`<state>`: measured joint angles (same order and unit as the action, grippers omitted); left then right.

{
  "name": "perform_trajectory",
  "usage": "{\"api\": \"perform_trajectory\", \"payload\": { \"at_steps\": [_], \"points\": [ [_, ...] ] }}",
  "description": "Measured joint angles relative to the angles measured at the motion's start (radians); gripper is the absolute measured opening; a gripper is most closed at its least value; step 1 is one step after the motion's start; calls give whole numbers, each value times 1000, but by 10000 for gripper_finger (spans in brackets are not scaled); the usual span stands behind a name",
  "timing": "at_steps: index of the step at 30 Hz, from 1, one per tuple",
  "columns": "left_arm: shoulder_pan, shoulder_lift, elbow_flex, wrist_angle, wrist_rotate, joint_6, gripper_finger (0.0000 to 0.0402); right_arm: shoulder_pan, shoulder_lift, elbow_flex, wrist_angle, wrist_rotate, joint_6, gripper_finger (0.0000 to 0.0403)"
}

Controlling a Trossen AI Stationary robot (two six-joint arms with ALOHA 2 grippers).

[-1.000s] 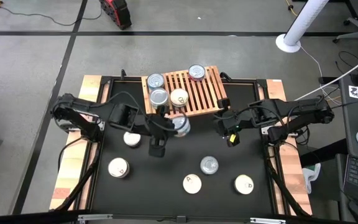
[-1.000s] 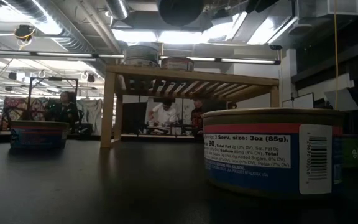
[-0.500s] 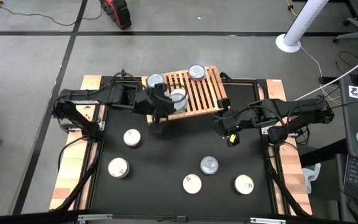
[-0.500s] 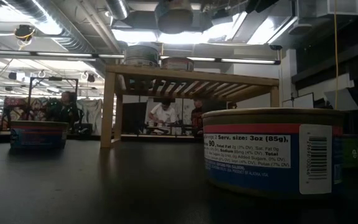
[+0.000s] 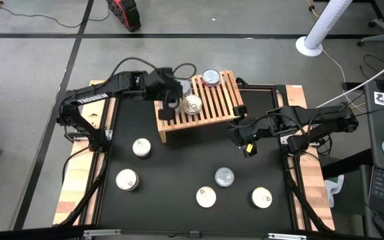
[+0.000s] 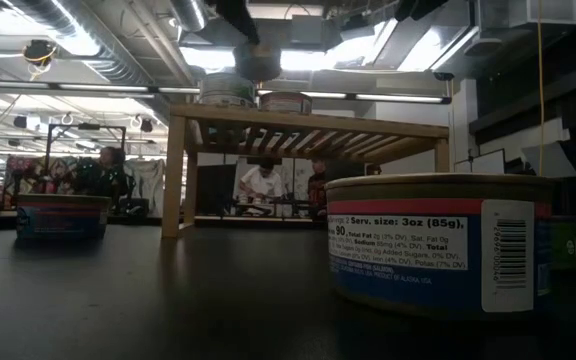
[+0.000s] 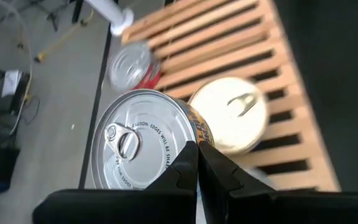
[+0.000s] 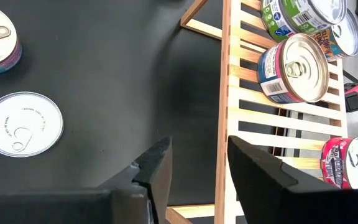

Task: Stack canned seafood by type on shelf
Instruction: Put the yellow tuna can on the shelf

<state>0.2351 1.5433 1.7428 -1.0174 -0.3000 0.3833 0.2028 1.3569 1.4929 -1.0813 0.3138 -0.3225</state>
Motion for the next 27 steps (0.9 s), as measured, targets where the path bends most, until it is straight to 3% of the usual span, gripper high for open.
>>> {"api": "perform_trajectory", "payload": {
  "at_steps": [15,27],
  "points": [
    [181,2,-22,-132,0,1,0,0,0,0,0,0,-26,154],
    [200,3,-135,-100,3,5,0,0,0,0,1,-1,-26,154]
  ]
}}
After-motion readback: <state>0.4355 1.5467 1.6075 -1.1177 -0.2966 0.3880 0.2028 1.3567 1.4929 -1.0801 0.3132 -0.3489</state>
